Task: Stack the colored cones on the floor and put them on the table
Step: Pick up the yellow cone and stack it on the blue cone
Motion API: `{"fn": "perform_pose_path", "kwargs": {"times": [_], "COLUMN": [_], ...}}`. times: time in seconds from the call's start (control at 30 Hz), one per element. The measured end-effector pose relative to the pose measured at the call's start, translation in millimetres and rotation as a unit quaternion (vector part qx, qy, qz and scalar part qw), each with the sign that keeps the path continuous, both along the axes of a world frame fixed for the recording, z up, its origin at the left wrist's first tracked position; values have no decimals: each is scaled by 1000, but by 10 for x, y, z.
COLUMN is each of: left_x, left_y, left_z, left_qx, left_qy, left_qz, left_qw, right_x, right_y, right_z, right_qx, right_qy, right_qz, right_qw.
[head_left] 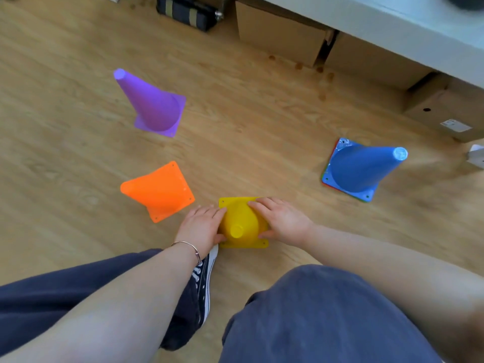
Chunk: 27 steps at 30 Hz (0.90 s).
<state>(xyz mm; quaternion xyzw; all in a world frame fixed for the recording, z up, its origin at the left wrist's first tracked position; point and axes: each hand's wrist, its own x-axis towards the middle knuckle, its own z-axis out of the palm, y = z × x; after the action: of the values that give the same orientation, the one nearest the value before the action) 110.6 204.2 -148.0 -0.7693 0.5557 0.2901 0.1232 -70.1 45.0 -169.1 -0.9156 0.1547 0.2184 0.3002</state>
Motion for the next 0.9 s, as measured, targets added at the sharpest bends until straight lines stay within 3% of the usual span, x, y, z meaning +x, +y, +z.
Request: {"fn": "perform_pose_path", "kwargs": {"times": [0.17,0.47,0.7,0.9], "left_x": [7,-97,-83,-23], "left_y": [-25,-412,-955,-1501], "left_z": [32,267,513,1001], "left_qx": [8,-64,-111,-155], "left_qy": [62,173,258,260], "left_qz": [76,179,193,141], "left_qw": [995,966,940,943], "right_x": [16,-159,-393,-528], "right_y": [-63,-451,-800,-1107], "right_z": [15,359,798,1315], "right_qx": [32,57,23,13], "right_qy": [2,21,-34,-85], "right_qz": [-26,-119,-186,-254], "right_qw": [999,991,982,963]}}
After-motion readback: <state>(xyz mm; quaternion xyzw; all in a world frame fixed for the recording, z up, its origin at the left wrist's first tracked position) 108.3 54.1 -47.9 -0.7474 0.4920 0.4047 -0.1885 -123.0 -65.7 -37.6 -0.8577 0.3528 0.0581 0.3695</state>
